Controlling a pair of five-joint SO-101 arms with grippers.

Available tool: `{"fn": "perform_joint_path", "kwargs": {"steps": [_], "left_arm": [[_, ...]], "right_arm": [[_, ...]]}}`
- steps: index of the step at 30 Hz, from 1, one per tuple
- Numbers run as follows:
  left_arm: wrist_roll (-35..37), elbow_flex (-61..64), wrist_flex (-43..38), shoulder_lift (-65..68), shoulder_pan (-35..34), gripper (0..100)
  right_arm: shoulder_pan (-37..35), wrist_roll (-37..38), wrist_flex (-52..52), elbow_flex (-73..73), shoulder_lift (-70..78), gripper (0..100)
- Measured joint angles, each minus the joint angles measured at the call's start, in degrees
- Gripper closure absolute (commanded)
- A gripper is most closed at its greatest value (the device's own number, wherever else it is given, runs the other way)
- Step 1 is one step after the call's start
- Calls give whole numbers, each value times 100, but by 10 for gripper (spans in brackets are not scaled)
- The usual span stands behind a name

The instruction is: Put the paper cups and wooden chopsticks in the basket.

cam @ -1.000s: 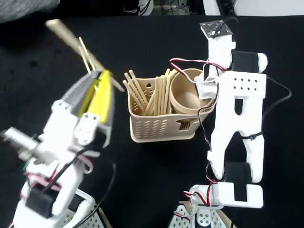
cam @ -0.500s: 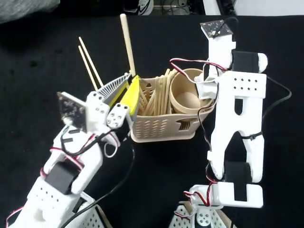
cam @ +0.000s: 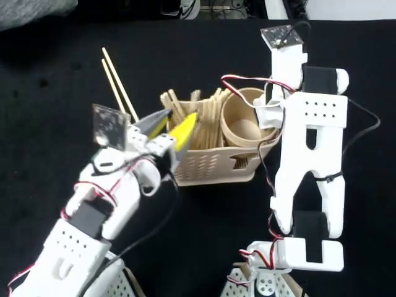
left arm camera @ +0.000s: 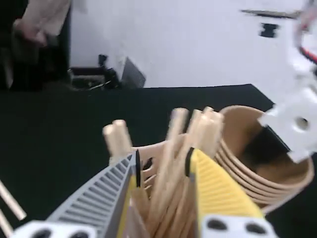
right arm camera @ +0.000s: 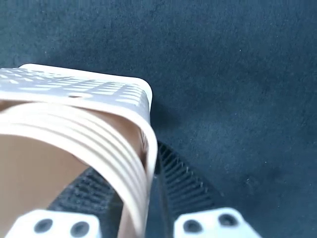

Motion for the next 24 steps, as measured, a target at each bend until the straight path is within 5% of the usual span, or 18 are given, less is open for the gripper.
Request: {"fn": "perform_joint_path", "kwargs": {"steps": [8,14,24], "left_arm": [[193,-774,1029,0,-703,798],[765,-1442,1486,211,-2075,795],[782,-3314,2040,3640,-2620,794]], "right_arm": [[-88,-9,0,0,0,986],[-88,-9,0,0,0,986],[-88,-9,0,0,0,986]]}}
